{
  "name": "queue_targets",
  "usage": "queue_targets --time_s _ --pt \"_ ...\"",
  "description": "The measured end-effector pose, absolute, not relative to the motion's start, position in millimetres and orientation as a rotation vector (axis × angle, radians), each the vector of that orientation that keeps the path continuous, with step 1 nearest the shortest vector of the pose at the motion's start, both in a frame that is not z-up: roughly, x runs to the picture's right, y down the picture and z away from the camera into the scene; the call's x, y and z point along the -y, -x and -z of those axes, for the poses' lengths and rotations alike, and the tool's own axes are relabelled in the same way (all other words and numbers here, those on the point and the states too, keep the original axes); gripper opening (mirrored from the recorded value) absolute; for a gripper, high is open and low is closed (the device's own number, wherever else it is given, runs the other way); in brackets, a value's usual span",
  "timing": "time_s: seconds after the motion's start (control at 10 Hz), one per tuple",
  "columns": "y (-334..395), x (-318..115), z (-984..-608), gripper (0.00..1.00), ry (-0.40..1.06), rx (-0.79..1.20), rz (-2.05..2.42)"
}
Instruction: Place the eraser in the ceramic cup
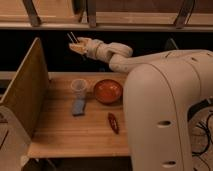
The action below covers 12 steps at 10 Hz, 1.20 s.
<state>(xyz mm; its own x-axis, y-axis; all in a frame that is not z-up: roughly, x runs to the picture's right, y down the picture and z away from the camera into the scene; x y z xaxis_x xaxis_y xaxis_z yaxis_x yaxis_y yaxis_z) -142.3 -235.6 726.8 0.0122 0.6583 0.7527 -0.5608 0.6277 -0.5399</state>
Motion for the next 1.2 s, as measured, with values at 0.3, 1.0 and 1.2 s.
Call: queue_targets --time_s 0.3,1.0,1.2 --pt "147 202 -754 0.00 0.179 1.179 -1.022" --pt "159 136 -787 0.00 0.337 1.088 -1.158" --pt "171 120 -796 0.00 0.384 1.078 -1.146"
